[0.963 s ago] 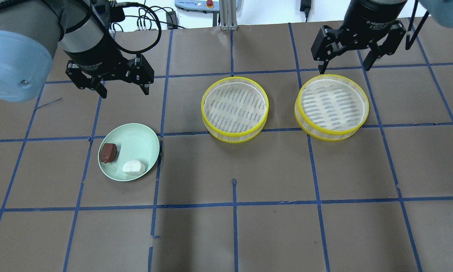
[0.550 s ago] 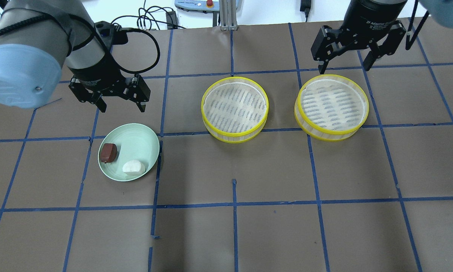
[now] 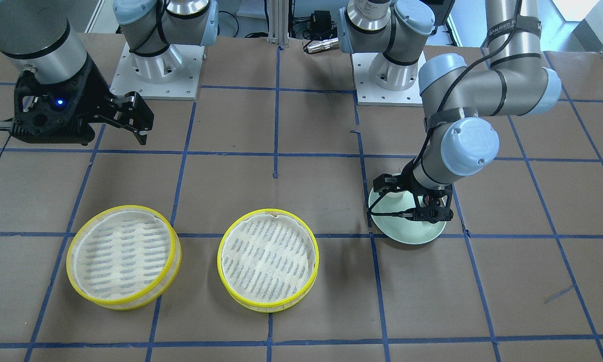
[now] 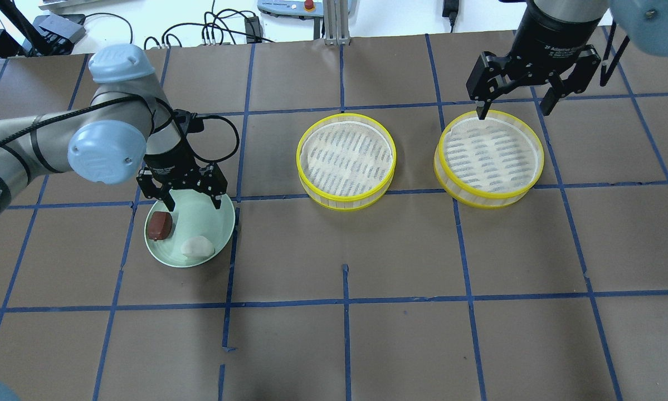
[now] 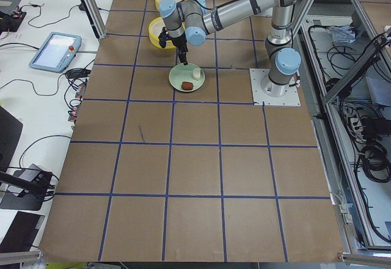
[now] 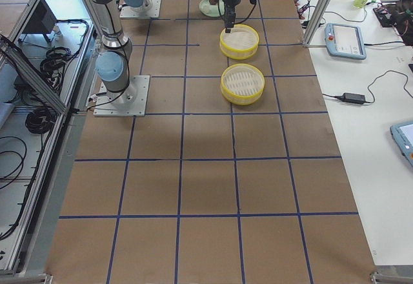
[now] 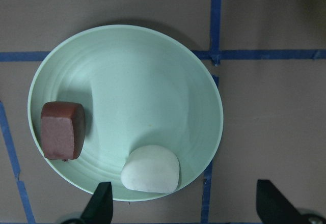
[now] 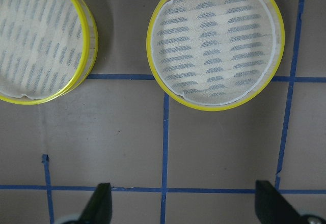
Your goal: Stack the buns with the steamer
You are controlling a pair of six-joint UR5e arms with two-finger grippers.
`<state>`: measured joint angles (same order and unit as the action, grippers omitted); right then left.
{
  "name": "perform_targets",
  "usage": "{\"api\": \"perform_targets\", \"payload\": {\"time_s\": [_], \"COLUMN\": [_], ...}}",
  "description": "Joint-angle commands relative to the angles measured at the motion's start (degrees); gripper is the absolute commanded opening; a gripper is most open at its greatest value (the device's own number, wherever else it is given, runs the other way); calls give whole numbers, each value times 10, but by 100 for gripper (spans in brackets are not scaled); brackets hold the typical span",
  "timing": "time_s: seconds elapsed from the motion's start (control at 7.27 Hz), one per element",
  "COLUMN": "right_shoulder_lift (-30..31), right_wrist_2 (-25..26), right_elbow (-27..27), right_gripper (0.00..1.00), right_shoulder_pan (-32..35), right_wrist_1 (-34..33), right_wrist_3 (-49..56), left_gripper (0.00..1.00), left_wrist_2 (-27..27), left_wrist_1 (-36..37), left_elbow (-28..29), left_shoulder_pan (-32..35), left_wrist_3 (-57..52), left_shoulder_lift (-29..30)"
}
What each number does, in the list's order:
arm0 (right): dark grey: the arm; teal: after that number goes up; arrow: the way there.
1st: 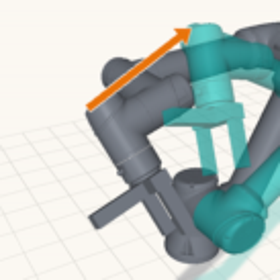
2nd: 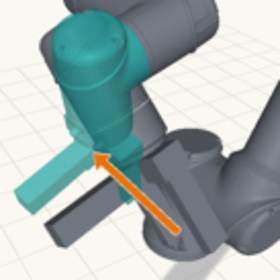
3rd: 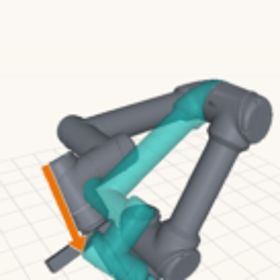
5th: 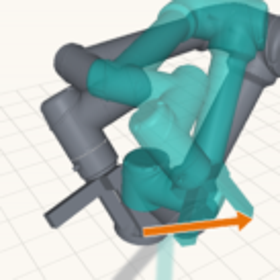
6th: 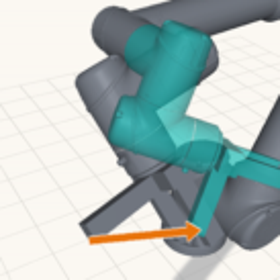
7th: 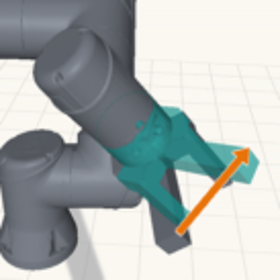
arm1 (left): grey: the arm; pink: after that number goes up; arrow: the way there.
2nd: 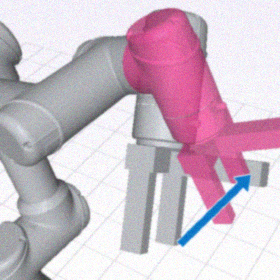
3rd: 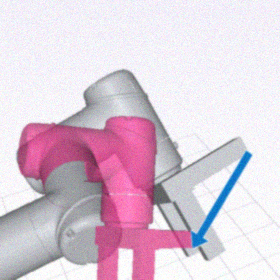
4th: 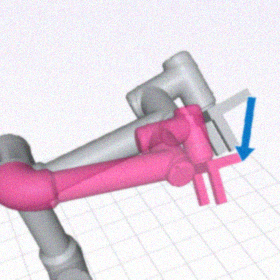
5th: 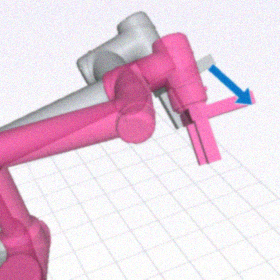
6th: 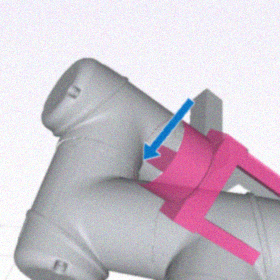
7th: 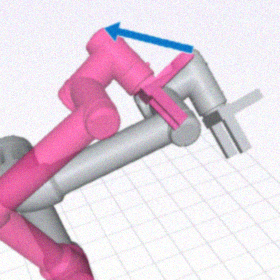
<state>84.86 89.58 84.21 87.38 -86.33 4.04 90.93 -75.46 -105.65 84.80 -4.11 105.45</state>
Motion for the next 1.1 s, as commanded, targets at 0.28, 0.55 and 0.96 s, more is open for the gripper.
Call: {"api": "perform_targets", "payload": {"time_s": [0.28,0.55,0.96], "right_shoulder_lift": [-15,-64,-127], "right_wrist_2": [17,18,18], "right_elbow": [35,35,37], "right_gripper": [100,100,99], "right_shoulder_pan": [-69,-85,-85], "right_wrist_1": [-58,-144,-226], "right_wrist_3": [28,64,64], "left_gripper": [99,32,0], "left_wrist_2": [2,3,0], "left_wrist_1": [72,75,79], "left_elbow": [-79,-76,-64], "left_shoulder_pan": [-9,-14,-15], "left_wrist_3": [-4,2,7], "left_shoulder_lift": [47,40,38]}}
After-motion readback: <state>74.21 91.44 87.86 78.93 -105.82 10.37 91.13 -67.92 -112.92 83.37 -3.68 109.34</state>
